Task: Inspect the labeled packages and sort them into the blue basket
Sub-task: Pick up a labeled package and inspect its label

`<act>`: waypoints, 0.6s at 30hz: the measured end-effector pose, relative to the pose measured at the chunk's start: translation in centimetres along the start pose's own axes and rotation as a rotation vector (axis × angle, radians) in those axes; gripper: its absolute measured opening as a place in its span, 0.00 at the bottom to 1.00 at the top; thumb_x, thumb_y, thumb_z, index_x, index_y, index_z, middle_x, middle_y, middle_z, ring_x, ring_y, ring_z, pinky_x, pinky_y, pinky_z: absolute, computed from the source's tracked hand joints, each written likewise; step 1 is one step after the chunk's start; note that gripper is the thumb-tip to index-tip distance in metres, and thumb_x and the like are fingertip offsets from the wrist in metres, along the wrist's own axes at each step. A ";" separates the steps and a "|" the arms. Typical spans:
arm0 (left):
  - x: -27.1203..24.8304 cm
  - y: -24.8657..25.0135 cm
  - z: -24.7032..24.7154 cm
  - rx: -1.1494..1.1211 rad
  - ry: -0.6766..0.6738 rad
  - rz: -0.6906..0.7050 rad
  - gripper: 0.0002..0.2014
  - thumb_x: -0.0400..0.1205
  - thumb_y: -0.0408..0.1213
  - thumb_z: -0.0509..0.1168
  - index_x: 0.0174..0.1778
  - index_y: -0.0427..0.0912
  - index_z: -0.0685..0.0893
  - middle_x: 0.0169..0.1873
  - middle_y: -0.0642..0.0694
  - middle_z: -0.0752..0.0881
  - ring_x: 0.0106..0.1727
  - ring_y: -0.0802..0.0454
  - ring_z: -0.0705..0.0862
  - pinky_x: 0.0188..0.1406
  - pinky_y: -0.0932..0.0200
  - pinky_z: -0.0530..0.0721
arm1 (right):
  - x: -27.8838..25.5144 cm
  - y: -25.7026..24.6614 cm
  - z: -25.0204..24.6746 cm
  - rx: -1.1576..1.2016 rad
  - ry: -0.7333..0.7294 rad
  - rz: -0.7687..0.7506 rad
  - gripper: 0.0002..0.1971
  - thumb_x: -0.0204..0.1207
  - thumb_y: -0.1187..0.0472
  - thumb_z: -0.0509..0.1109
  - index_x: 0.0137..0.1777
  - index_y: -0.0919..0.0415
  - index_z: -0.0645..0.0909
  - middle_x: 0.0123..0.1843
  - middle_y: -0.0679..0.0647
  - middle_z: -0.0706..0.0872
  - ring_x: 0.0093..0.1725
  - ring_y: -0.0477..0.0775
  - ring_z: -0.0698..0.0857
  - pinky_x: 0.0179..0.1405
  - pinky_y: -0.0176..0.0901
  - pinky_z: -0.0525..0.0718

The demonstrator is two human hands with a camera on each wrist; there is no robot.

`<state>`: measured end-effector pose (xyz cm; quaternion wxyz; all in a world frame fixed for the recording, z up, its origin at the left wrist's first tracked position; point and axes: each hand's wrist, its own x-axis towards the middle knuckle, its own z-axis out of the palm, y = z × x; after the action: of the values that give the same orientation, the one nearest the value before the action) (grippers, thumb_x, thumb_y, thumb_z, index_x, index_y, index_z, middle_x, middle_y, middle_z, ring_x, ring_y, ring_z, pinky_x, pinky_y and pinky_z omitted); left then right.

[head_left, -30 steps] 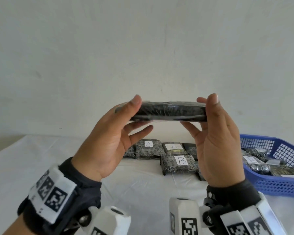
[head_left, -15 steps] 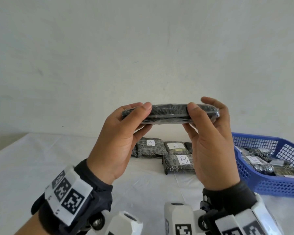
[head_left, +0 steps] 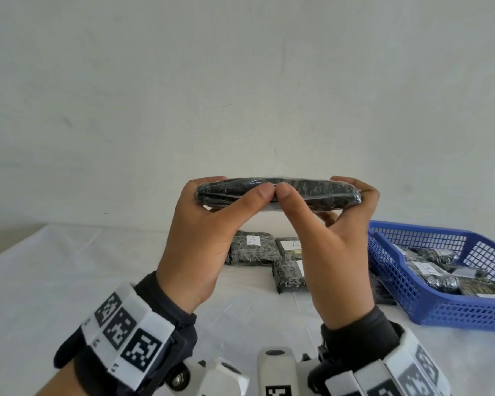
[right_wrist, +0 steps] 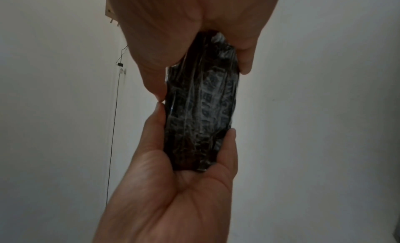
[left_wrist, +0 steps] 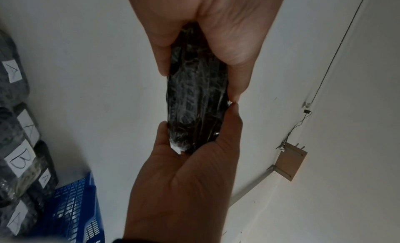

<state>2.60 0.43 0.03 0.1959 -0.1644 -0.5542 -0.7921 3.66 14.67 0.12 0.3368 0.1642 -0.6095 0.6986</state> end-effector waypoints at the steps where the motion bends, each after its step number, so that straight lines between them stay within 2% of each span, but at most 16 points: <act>1: 0.0 -0.1 0.1 0.000 -0.002 0.011 0.42 0.66 0.54 0.83 0.68 0.28 0.82 0.58 0.37 0.93 0.63 0.40 0.91 0.74 0.34 0.84 | 0.0 -0.1 0.0 -0.004 -0.008 0.008 0.34 0.66 0.43 0.87 0.63 0.48 0.69 0.50 0.47 0.87 0.50 0.45 0.89 0.57 0.43 0.86; 4: -0.1 0.0 0.1 -0.023 0.005 -0.001 0.39 0.69 0.55 0.80 0.67 0.28 0.82 0.58 0.38 0.92 0.64 0.43 0.91 0.71 0.38 0.87 | 0.3 -0.1 -0.2 0.010 -0.008 0.018 0.34 0.68 0.38 0.85 0.64 0.49 0.69 0.53 0.50 0.87 0.53 0.49 0.89 0.60 0.45 0.87; 6: 0.0 0.0 0.1 -0.025 -0.009 -0.008 0.38 0.71 0.56 0.78 0.67 0.29 0.81 0.58 0.40 0.92 0.65 0.46 0.91 0.70 0.41 0.87 | 0.4 0.0 -0.2 0.044 0.018 0.032 0.32 0.68 0.37 0.80 0.63 0.50 0.71 0.52 0.48 0.87 0.55 0.51 0.89 0.64 0.51 0.87; 8: 0.1 0.1 0.0 -0.052 -0.013 -0.028 0.33 0.75 0.58 0.76 0.63 0.34 0.81 0.54 0.45 0.93 0.64 0.49 0.91 0.68 0.46 0.88 | 0.6 0.0 -0.4 0.042 0.040 0.043 0.29 0.69 0.37 0.78 0.62 0.51 0.73 0.49 0.45 0.87 0.56 0.55 0.90 0.66 0.59 0.88; 10: 0.0 0.3 0.0 -0.071 -0.023 -0.056 0.32 0.77 0.60 0.73 0.62 0.33 0.80 0.52 0.44 0.91 0.63 0.48 0.91 0.67 0.47 0.89 | 0.7 -0.1 -0.6 0.066 0.041 0.073 0.24 0.73 0.40 0.77 0.60 0.51 0.73 0.48 0.47 0.86 0.54 0.56 0.89 0.67 0.64 0.87; 12: 0.0 0.3 0.0 -0.068 -0.038 -0.059 0.33 0.78 0.62 0.71 0.62 0.33 0.81 0.52 0.43 0.90 0.64 0.47 0.91 0.67 0.47 0.89 | 1.0 -0.4 -0.8 0.119 0.032 0.113 0.16 0.77 0.44 0.72 0.57 0.51 0.74 0.47 0.48 0.85 0.49 0.50 0.87 0.66 0.62 0.87; 14: 0.0 0.4 0.1 -0.081 -0.032 -0.067 0.29 0.80 0.61 0.66 0.60 0.35 0.82 0.51 0.45 0.90 0.63 0.48 0.91 0.67 0.47 0.88 | 1.3 -0.5 -1.1 0.135 0.014 0.120 0.12 0.78 0.46 0.69 0.56 0.51 0.75 0.46 0.48 0.84 0.48 0.47 0.85 0.64 0.58 0.87; 16: 0.1 0.5 0.1 -0.079 -0.031 -0.073 0.27 0.81 0.61 0.64 0.59 0.37 0.83 0.51 0.45 0.91 0.64 0.47 0.91 0.67 0.45 0.88 | 1.5 -0.6 -1.5 0.150 -0.008 0.126 0.11 0.80 0.45 0.65 0.54 0.51 0.76 0.46 0.46 0.84 0.51 0.47 0.85 0.62 0.54 0.87; 18: 0.1 0.7 0.1 -0.091 -0.037 -0.075 0.24 0.84 0.63 0.64 0.54 0.43 0.86 0.51 0.46 0.91 0.63 0.47 0.91 0.68 0.44 0.88 | 1.6 -0.7 -1.9 0.124 -0.034 0.128 0.14 0.85 0.42 0.60 0.53 0.51 0.77 0.46 0.42 0.85 0.55 0.48 0.86 0.64 0.53 0.87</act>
<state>2.88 0.26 0.62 0.1481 -0.1668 -0.5271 -0.8200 3.27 17.00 1.27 0.2703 0.1573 -0.5799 0.7522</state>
